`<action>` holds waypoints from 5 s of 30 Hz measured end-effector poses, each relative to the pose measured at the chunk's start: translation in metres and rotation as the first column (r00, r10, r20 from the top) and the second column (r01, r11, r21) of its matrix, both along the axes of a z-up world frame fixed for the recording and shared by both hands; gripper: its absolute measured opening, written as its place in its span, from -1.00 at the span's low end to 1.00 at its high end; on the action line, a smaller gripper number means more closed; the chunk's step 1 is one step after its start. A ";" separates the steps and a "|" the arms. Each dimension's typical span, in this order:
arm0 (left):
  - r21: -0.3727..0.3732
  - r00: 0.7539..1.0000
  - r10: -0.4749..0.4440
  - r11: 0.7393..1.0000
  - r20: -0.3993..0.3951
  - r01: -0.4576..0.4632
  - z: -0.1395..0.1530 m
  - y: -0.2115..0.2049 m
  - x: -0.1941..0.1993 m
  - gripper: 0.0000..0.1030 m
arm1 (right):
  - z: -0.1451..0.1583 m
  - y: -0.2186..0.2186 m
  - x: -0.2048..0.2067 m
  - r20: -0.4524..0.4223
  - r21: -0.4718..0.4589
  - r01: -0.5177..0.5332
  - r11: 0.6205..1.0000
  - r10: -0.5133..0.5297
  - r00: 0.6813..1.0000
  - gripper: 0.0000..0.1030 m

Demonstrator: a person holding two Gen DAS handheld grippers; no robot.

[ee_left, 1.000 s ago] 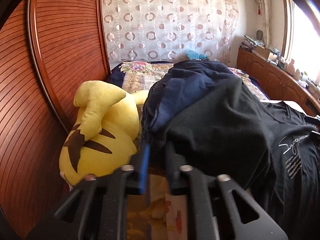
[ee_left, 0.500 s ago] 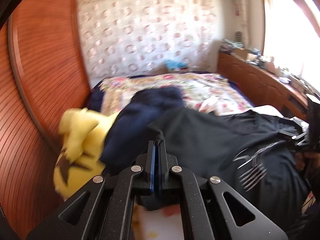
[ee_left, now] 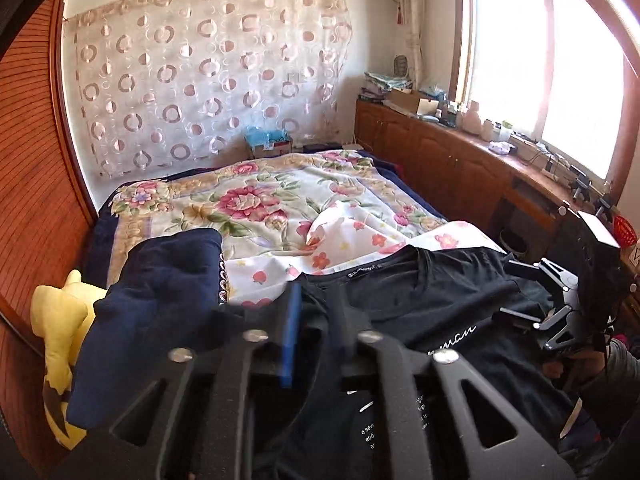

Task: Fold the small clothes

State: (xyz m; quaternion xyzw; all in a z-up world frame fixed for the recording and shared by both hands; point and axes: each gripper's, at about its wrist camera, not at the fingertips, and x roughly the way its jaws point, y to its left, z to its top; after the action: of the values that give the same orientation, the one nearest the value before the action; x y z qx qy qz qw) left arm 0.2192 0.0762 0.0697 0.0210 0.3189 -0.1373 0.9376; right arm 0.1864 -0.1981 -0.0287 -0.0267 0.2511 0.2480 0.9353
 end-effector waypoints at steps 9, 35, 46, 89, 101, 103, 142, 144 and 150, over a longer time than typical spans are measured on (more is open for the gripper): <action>0.084 0.994 0.102 0.992 -0.031 -0.099 -0.030 0.033 -0.018 -0.13 | -0.008 0.043 -0.005 -0.041 0.004 -0.108 0.994 0.108 0.993 0.94; -0.016 0.966 0.248 0.968 -0.071 -0.250 -0.080 0.091 -0.058 0.53 | -0.029 0.165 0.133 -0.231 -0.018 -0.384 0.923 0.370 0.900 -0.95; -0.037 0.986 0.150 0.988 -0.068 -0.153 -0.085 0.050 -0.055 0.53 | -0.038 0.073 0.118 -0.166 -0.090 -0.223 0.971 0.206 0.964 -0.73; 0.195 0.979 0.142 0.974 -0.143 -0.113 -0.118 -0.016 -0.018 -0.94 | -0.036 -0.011 0.031 -0.188 0.002 -0.112 0.994 0.110 0.976 -0.29; 0.043 0.987 -0.067 0.996 -0.145 0.074 -0.109 -0.057 -0.066 -0.90 | -0.040 -0.014 0.037 -0.203 -0.039 -0.072 0.997 0.063 0.977 -0.29; 0.023 0.985 -0.085 0.996 -0.153 0.090 -0.109 -0.055 -0.068 -0.87 | -0.041 -0.015 0.037 -0.206 -0.045 -0.066 0.997 0.056 0.977 -0.29; 0.033 0.976 0.143 0.990 -0.165 -0.140 -0.132 0.000 -0.062 0.53 | -0.062 0.083 0.038 -0.249 -0.067 -0.311 0.948 0.286 0.925 -0.29; 0.030 0.975 0.155 0.988 -0.156 -0.153 -0.128 0.008 -0.067 0.53 | -0.064 0.095 0.040 -0.256 -0.066 -0.339 0.938 0.313 0.915 -0.29; 0.021 0.971 0.195 0.981 -0.136 -0.194 -0.120 0.023 -0.072 0.53 | -0.079 0.123 0.048 -0.309 -0.099 -0.392 0.915 0.346 0.886 -0.29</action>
State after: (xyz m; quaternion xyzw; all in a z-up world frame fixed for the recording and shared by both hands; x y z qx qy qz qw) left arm 0.1467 0.0989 -0.0504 -0.0162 0.3838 -0.0446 0.9222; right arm 0.2341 -0.0754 -0.1078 -0.1121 0.3925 0.4021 0.8195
